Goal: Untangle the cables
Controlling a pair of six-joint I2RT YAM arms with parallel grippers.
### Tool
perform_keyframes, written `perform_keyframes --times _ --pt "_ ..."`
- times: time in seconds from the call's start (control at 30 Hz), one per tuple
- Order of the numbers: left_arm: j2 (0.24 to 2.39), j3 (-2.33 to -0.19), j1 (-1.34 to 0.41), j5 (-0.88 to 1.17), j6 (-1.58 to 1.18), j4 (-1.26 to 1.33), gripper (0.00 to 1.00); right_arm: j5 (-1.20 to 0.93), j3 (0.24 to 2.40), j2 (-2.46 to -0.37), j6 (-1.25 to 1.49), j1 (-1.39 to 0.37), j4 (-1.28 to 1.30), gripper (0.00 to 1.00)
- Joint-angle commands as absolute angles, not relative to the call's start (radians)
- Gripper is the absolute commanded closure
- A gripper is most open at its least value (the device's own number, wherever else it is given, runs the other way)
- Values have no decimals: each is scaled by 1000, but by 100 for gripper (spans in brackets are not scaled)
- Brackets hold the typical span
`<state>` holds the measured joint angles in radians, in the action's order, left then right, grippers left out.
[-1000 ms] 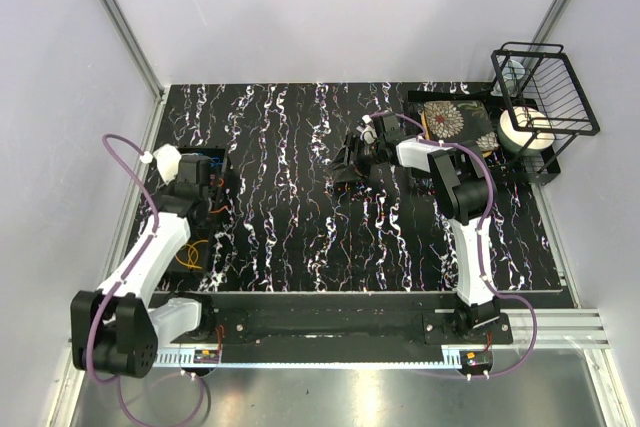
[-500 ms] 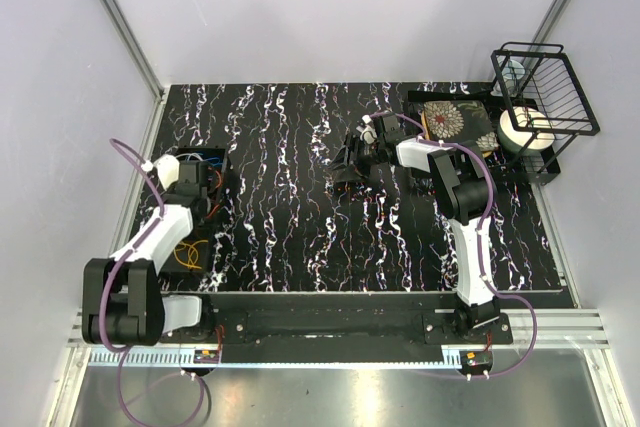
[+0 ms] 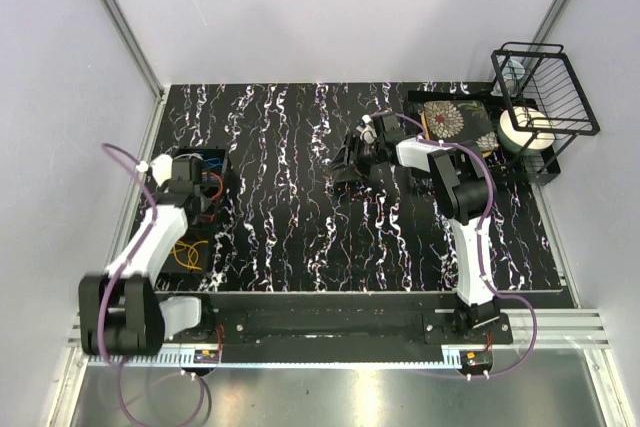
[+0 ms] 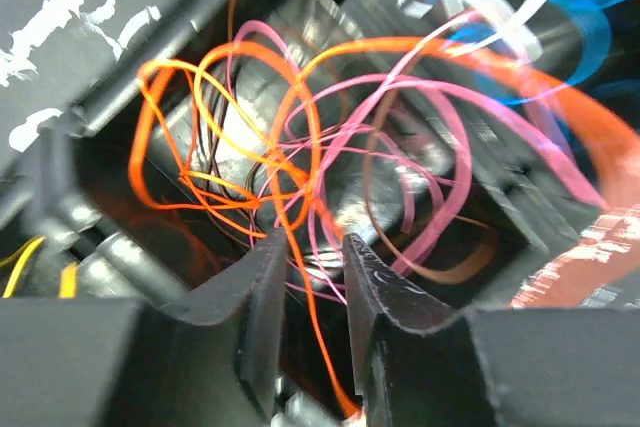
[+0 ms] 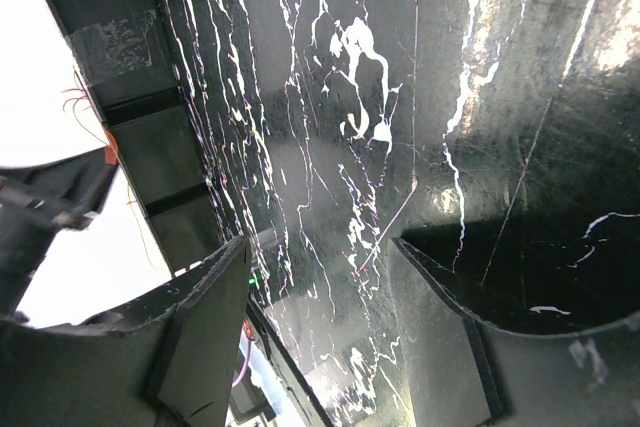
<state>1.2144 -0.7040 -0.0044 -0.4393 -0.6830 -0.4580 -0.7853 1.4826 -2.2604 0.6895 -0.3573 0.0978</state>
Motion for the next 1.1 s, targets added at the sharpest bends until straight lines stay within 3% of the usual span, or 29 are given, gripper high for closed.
perform_keyframes --times 0.0,0.17,0.3,0.37,0.73,1.07 --pt "1069 -729 -2 -437 -695 -524 63 -680 1474 -2330 635 -367 183 35" --pt "991 -756 -2 -443 -701 -586 55 -680 1471 -2329 634 -367 183 35" --pt "947 -741 -2 -440 -686 -522 24 -680 1473 -2327 634 -367 183 35" --pt "959 -741 -2 -430 -680 -488 18 -678 1471 -2329 632 -370 183 35" --pt "1244 -877 -2 -509 -652 -382 17 -681 1473 -2327 630 -373 184 35" --pt "1373 -963 -2 -500 -675 -371 16 -687 1477 -2330 635 -374 183 35"
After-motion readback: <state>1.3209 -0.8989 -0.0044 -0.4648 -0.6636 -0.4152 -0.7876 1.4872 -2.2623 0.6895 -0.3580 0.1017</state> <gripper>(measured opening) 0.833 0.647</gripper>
